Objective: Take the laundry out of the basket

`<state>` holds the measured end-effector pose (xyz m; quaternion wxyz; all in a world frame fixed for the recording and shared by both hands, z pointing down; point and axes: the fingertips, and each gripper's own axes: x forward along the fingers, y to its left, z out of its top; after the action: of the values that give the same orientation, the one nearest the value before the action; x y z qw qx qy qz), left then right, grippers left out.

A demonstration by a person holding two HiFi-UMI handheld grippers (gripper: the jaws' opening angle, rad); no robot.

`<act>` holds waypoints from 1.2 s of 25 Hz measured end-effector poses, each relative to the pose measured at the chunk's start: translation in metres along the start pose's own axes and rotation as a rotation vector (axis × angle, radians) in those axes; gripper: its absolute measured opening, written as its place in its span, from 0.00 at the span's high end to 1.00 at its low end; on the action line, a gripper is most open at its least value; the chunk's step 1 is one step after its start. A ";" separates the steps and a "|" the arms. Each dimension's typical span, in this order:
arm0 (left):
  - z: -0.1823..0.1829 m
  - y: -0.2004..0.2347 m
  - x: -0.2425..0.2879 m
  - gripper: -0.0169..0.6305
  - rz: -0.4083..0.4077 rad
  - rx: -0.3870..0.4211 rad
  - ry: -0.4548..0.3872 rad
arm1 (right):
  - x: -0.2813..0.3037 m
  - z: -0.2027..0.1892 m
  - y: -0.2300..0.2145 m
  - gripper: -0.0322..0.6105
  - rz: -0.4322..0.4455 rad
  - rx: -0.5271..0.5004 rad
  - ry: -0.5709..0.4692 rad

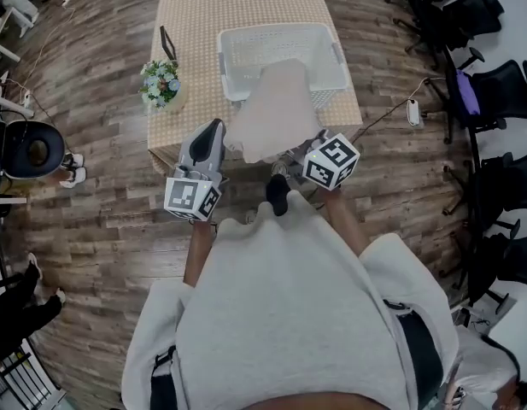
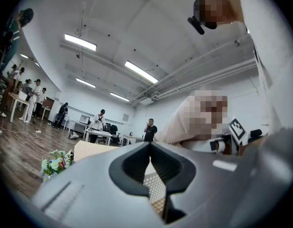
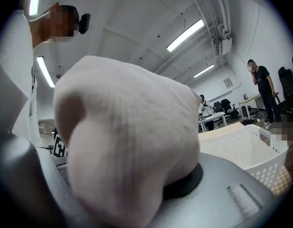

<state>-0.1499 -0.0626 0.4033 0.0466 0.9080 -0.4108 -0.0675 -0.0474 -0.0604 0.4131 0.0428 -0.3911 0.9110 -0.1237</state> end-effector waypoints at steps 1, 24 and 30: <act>0.001 -0.006 -0.005 0.96 -0.001 -0.003 -0.001 | -0.007 -0.002 0.006 0.67 -0.003 0.012 0.000; -0.014 -0.098 0.005 0.96 0.056 -0.014 0.017 | -0.106 -0.004 -0.010 0.67 0.025 0.020 0.025; -0.016 -0.120 0.009 0.96 0.052 -0.002 0.029 | -0.117 -0.002 -0.018 0.67 0.029 0.040 0.020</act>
<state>-0.0533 0.0101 0.4019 0.0551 0.8980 -0.4333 -0.0533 0.0455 0.0126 0.4174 0.0432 -0.3756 0.9143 -0.1452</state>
